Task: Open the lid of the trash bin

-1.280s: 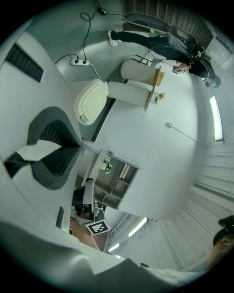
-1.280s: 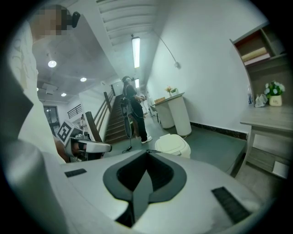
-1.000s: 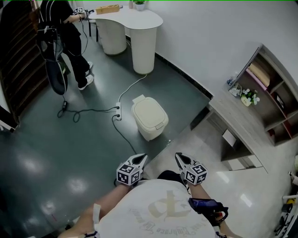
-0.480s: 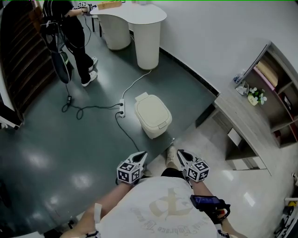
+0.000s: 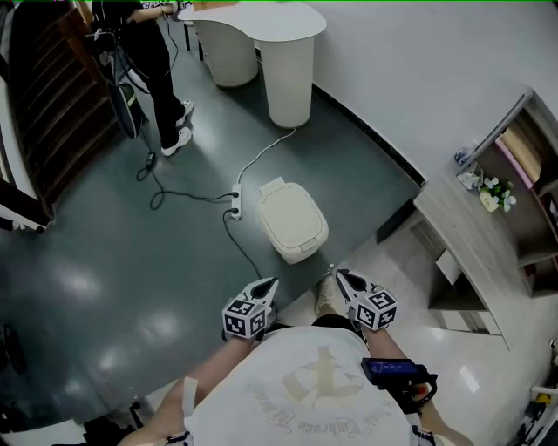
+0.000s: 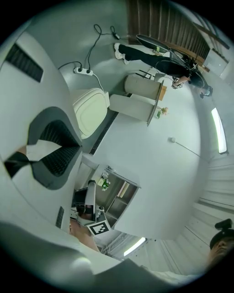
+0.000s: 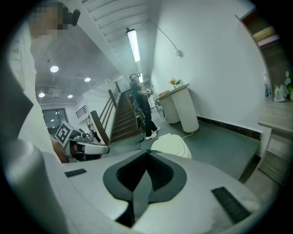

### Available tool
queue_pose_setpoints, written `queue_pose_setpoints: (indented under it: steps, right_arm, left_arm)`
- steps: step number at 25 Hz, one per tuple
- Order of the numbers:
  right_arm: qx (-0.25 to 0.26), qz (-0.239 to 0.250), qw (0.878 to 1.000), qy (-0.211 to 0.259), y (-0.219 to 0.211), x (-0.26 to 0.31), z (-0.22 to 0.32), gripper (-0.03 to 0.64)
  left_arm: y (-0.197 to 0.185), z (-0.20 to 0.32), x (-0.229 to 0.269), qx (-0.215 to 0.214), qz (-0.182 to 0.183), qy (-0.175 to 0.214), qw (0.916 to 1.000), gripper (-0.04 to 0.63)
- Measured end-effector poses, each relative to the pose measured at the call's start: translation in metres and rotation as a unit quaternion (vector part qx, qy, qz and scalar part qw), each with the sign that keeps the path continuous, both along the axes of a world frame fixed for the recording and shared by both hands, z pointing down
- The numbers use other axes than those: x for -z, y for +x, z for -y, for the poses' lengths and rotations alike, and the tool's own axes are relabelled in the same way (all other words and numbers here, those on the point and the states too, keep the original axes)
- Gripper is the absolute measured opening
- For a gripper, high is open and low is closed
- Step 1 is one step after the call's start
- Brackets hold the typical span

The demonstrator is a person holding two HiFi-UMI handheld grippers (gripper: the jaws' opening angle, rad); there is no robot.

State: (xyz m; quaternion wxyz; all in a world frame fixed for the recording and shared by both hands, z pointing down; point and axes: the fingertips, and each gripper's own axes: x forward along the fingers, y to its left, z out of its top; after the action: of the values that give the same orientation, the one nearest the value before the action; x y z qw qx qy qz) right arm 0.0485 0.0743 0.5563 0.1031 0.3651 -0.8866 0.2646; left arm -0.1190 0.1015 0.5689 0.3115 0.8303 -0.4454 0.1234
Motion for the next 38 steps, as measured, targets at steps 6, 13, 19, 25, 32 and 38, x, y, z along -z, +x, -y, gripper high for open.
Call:
queue_pose_setpoints:
  steps: [6, 13, 19, 25, 32, 38]
  right_arm:
    - [0.012, 0.002, 1.0, -0.008, 0.004, -0.006, 0.039, 0.006]
    - [0.025, 0.005, 0.999, -0.02, 0.012, -0.016, 0.073, 0.006]
    - [0.043, 0.01, 0.999, -0.023, 0.019, -0.022, 0.108, 0.006]
    - [0.069, 0.011, 0.997, -0.031, 0.022, -0.031, 0.144, 0.006]
    - [0.113, 0.011, 0.993, -0.044, 0.014, -0.047, 0.182, 0.006]
    - [0.159, 0.011, 0.986, -0.051, 0.003, -0.058, 0.209, 0.006]
  left_arm:
    - [0.014, 0.036, -0.008, 0.005, 0.001, -0.012, 0.9999, 0.015]
    - [0.031, 0.062, -0.014, 0.003, 0.008, -0.025, 0.9996, 0.015]
    - [0.041, 0.095, -0.017, 0.017, 0.015, -0.028, 0.9993, 0.015]
    - [0.054, 0.123, -0.025, 0.031, 0.017, -0.037, 0.9987, 0.015]
    - [0.057, 0.149, -0.042, 0.061, 0.025, -0.055, 0.9963, 0.015]
    - [0.062, 0.166, -0.058, 0.087, 0.029, -0.072, 0.9932, 0.015]
